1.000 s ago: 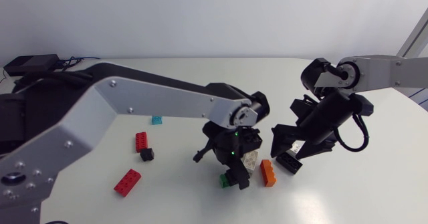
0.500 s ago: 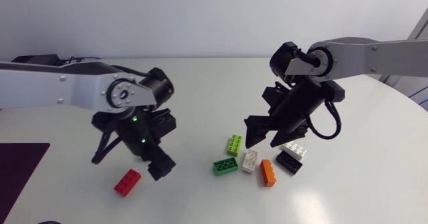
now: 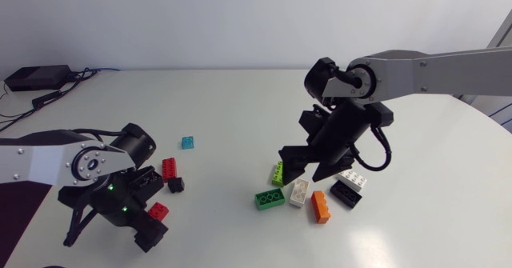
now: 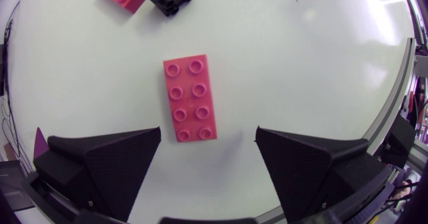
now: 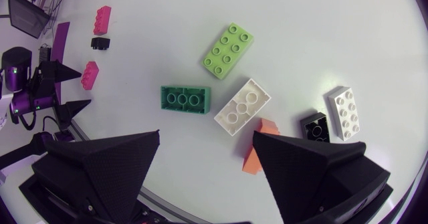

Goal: Sort duplo bricks by size, large to the right and small to the left

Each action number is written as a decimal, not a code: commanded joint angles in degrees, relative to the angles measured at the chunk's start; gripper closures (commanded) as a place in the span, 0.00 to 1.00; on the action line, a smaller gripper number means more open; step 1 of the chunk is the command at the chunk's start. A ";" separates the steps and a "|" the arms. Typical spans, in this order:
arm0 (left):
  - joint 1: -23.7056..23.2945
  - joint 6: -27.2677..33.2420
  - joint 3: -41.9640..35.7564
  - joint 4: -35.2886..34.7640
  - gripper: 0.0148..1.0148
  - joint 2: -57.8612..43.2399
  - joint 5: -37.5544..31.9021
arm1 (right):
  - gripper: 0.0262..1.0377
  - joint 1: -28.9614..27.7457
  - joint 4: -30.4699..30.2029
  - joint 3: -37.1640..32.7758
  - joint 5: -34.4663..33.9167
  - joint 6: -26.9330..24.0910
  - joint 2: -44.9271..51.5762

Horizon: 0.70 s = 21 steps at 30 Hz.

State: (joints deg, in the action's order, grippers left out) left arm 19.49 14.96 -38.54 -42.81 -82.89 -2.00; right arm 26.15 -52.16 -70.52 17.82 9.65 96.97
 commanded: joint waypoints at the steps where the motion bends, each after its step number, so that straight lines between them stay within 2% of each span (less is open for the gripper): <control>1: -0.68 -0.20 0.49 2.03 0.07 -2.36 -0.37 | 0.03 0.48 -0.22 -0.85 0.19 1.42 0.94; 6: 0.03 -0.37 0.22 6.07 0.33 -6.67 -0.37 | 0.03 0.30 -0.31 -0.05 0.11 1.42 0.33; 9: 0.11 -0.55 0.05 8.09 0.66 -8.95 -0.29 | 0.03 -0.05 -0.66 0.21 0.11 1.42 0.06; 14: 6.88 -0.81 -1.88 7.47 0.69 -7.99 -0.29 | 0.03 -0.66 -0.92 0.21 0.11 1.25 -0.38; 21: 18.75 -3.71 -16.39 3.61 0.70 -13.79 -0.11 | 0.03 -1.28 -1.28 1.70 0.11 1.16 -1.87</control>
State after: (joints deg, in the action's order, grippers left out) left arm 35.73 13.04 -49.89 -38.33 -93.78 -2.17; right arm 25.45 -52.38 -70.41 17.80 9.65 96.57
